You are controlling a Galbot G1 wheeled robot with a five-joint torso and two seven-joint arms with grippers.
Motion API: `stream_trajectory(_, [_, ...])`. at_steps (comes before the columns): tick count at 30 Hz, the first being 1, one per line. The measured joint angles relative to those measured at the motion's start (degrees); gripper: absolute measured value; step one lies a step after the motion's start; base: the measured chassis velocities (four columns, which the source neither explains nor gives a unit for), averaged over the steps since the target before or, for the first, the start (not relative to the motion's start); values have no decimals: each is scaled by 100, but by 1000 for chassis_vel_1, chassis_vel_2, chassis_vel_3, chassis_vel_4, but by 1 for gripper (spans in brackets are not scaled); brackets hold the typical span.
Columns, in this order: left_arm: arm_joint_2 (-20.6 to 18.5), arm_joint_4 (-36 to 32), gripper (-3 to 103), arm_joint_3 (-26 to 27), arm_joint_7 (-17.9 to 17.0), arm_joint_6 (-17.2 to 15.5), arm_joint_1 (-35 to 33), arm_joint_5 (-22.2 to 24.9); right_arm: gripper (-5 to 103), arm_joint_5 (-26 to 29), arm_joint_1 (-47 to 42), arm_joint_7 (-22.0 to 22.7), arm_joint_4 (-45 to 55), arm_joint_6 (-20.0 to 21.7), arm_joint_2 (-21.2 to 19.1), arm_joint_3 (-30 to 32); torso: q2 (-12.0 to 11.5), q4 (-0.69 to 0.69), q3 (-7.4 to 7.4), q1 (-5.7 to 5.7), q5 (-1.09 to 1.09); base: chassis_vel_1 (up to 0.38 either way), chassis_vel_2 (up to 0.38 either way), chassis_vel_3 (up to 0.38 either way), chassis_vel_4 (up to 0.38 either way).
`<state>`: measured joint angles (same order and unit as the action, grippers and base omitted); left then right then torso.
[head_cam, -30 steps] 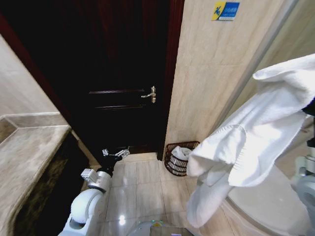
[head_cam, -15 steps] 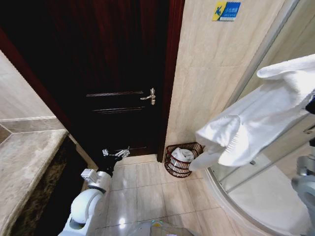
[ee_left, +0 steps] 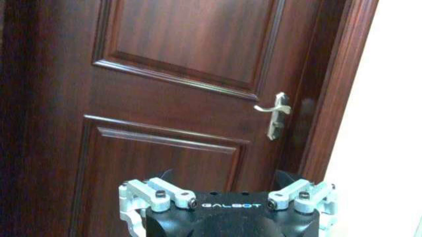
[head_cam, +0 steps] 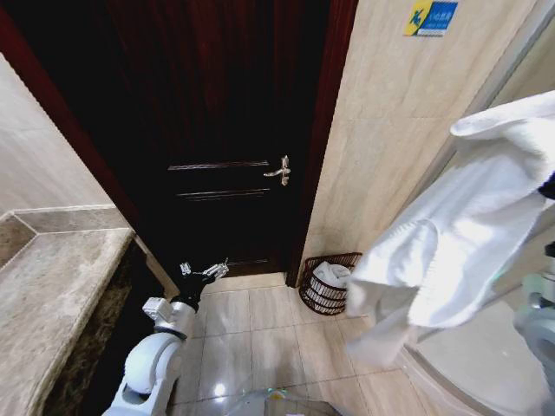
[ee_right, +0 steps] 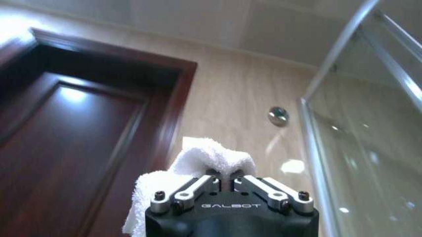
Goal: Discard the used towel into the hamper.
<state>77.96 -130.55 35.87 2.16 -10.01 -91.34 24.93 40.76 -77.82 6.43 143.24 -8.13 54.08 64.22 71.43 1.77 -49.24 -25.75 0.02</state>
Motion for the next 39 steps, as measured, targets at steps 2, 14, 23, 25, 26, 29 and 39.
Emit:
stream_trajectory(2, [0,0,100,0,0,0,0,0,7,47,192,-31,-28,-68,-132,-174,0,1,0,1,-1,-32,-25,19,14])
stream_trajectory(14, [0,0,100,0,0,0,0,0,7,52,880,-166,-621,-85,-632,-920,-2,2,0,0,-1,0,0,0,0])
stream_trajectory(23, [0,0,100,0,0,0,0,0,7,122,1816,-216,-1526,-46,-1012,-1278,-2,3,0,0,-1,0,0,0,0])
stream_trajectory(25, [0,0,100,0,0,0,0,0,7,138,1898,-232,-1621,-43,-1038,-1302,-2,3,0,0,-1,0,0,0,0])
stream_trajectory(26, [0,0,100,0,0,0,0,0,7,142,1973,-258,-1716,-46,-1058,-1324,-2,3,0,0,-1,0,0,0,0])
stream_trajectory(29, [0,0,100,0,0,0,0,0,7,108,2064,-361,-1919,-79,-1083,-1349,-2,2,0,0,-1,0,0,0,0])
stream_trajectory(39, [0,0,100,0,0,0,0,0,7,266,2586,-768,-2767,-323,-1250,-1614,-2,2,0,0,-2,0,0,0,0])
